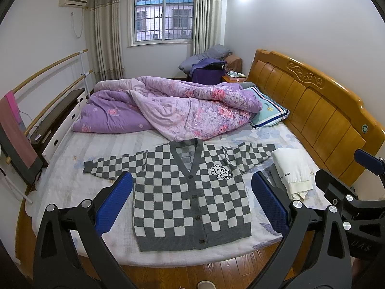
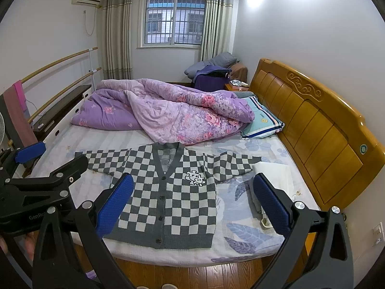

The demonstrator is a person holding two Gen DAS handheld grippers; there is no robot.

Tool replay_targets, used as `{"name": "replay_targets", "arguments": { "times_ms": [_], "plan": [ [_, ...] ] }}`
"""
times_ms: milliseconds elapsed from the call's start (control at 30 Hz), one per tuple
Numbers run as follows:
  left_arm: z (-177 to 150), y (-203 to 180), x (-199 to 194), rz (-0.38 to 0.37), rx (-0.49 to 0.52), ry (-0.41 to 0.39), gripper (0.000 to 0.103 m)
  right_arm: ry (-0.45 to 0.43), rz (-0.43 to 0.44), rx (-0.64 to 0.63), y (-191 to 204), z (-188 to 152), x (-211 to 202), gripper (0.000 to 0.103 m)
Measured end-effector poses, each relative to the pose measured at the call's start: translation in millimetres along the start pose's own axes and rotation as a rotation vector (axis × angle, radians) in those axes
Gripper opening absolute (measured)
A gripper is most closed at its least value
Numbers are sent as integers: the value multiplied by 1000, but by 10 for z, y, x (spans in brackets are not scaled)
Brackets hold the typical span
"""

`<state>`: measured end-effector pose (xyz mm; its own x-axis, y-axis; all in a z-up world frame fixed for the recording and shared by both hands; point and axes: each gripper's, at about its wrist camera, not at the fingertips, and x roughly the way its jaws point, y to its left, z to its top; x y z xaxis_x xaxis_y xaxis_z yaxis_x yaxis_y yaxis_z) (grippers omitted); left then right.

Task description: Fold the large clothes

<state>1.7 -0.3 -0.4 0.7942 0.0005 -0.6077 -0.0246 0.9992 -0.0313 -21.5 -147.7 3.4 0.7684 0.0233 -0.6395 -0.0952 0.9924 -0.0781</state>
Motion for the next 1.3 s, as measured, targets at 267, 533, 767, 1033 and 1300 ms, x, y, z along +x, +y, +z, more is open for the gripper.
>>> {"name": "replay_targets", "arguments": {
  "times_ms": [267, 533, 767, 1033, 1300],
  "plan": [
    [-117, 77, 7, -23, -13, -8, 98, -34, 22, 26, -94, 17, -66, 96],
    [-238, 49, 197, 9, -1, 8, 98, 2, 29, 16, -178, 60, 40, 96],
    [-282, -29, 248, 19, -4, 20, 98, 9, 41, 15, -244, 71, 63, 96],
    [-200, -172, 288, 35, -11, 41, 98, 22, 58, 14, -350, 75, 82, 96],
    [-218, -218, 329, 36, -13, 53, 98, 32, 63, 13, -386, 77, 105, 96]
  ]
}}
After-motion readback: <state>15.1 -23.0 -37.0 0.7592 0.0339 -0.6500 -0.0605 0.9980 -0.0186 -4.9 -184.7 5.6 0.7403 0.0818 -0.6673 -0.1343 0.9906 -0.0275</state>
